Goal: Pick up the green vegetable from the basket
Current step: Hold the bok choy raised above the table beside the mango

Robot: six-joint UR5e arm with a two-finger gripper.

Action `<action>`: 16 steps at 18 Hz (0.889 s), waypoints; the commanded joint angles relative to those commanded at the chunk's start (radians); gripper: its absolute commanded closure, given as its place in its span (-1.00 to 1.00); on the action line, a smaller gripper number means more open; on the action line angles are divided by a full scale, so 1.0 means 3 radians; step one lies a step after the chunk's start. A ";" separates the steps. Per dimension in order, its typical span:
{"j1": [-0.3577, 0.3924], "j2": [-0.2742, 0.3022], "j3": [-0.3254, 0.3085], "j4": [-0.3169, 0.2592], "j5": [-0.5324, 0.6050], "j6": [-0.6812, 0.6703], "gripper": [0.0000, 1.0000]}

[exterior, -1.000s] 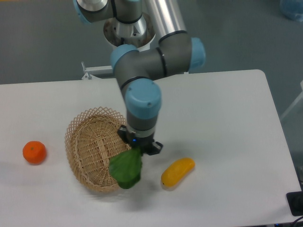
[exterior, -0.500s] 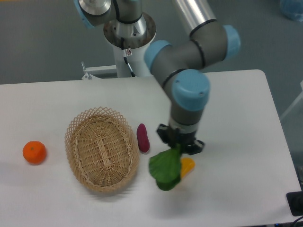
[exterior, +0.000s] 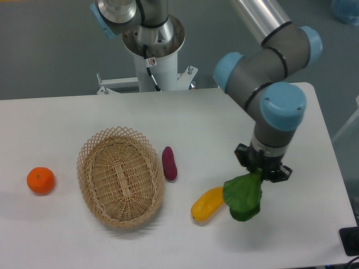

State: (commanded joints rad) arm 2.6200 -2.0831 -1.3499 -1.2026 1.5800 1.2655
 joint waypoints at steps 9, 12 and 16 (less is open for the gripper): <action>0.0005 -0.0010 0.0005 0.0000 -0.0010 0.0000 0.52; 0.0015 -0.0010 0.0000 0.0005 -0.0036 0.0000 0.52; 0.0020 -0.0010 0.0000 0.0010 -0.0026 0.0157 0.51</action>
State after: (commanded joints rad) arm 2.6262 -2.0862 -1.3499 -1.1996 1.5723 1.3127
